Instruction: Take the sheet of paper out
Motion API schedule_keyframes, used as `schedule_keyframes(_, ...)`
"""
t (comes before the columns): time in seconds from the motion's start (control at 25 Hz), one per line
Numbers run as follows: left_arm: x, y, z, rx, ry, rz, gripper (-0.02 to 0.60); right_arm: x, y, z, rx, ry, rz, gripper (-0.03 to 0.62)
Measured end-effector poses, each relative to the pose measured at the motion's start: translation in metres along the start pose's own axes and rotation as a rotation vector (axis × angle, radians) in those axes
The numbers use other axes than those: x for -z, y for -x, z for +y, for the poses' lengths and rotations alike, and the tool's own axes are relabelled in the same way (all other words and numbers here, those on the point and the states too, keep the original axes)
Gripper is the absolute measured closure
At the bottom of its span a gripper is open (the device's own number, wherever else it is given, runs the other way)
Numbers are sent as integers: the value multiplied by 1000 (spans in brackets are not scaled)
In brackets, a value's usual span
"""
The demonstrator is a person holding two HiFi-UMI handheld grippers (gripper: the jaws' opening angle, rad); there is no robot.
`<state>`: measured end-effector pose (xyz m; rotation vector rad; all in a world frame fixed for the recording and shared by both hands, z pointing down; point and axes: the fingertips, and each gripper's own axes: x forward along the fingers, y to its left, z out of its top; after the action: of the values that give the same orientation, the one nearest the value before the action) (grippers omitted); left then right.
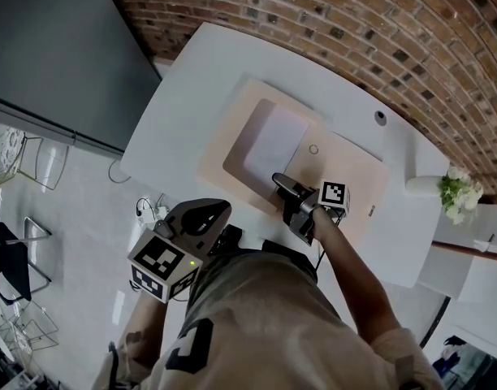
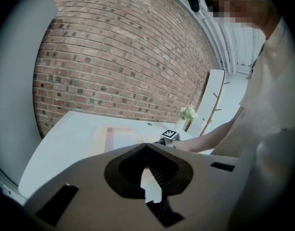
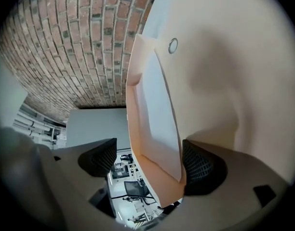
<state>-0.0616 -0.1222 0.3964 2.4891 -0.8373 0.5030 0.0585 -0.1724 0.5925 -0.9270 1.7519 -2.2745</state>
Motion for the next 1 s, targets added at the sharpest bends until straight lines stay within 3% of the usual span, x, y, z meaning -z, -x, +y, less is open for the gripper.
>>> schedule_keyframes(0.56, 1, 0, -1, -8, 13, -7, 568, -8, -15, 8, -38, -26, -9, 187)
schedule_keyframes(1.0, 2, 2, -1, -24, 22, -9, 568, -11, -21, 36, -130, 113, 39, 187)
